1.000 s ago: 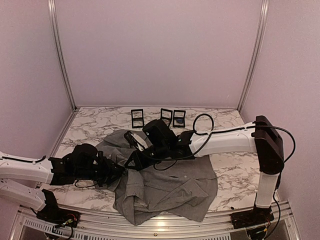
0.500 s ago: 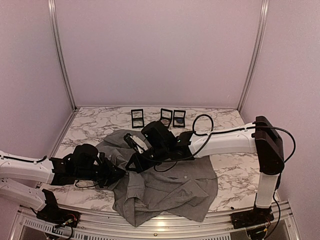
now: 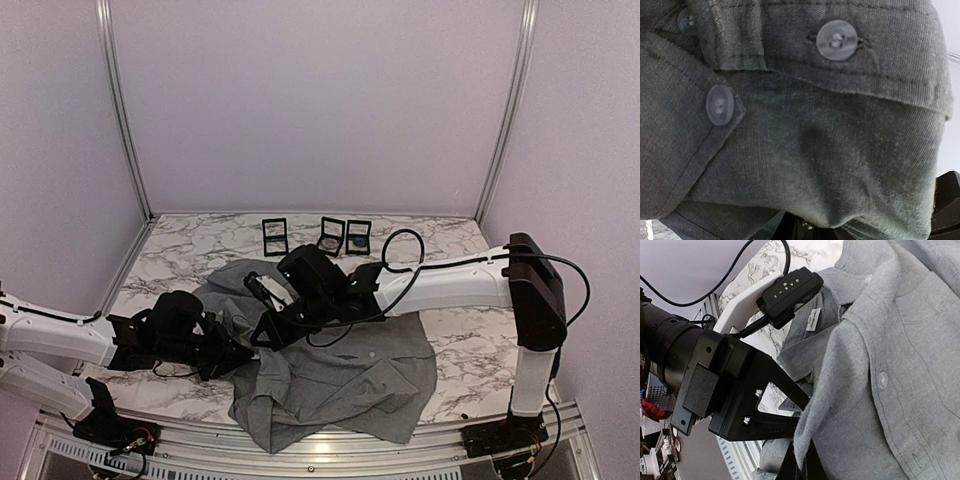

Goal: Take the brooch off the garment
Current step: Place the flattened clothing at the center of the board.

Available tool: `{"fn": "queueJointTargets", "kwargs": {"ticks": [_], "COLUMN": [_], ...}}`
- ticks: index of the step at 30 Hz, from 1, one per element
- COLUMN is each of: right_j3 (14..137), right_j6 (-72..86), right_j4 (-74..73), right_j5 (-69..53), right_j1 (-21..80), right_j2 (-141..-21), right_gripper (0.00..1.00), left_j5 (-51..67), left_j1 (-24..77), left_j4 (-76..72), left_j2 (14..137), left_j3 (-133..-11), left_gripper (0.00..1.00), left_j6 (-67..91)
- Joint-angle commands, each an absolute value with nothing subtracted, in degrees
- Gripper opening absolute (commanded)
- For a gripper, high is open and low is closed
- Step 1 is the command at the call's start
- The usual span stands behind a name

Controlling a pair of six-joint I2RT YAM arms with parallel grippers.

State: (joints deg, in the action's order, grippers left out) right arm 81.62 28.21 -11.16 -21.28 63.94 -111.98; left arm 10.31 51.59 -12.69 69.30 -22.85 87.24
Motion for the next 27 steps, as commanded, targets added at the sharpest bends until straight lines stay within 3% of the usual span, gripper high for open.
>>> {"fn": "queueJointTargets", "kwargs": {"ticks": [1,14,19,27], "right_j3": [83.4,81.8,81.4,80.8], "right_j6": [27.4,28.1,28.3,27.8], "right_j4": [-10.3,-8.8,-8.4,-10.1], "right_j5": [-20.7,-20.3,-20.2,-15.9], "right_j1": [64.5,64.4,64.5,64.4], "right_j2": [-112.1,-111.5,-111.4,-110.6], "right_gripper": [0.0,0.0,0.0,0.0], "left_j5": [10.7,9.4,9.3,9.8], "left_j1": [51.0,50.5,50.3,50.1], "left_j4": [-13.2,-17.3,-18.2,-13.8], "left_j2": [70.4,70.4,70.7,69.8], "left_j3": [-23.7,-22.0,-21.8,-24.0], "left_gripper": [0.09,0.13,0.0,0.0], "left_j6": [87.0,89.1,88.8,82.8]}}
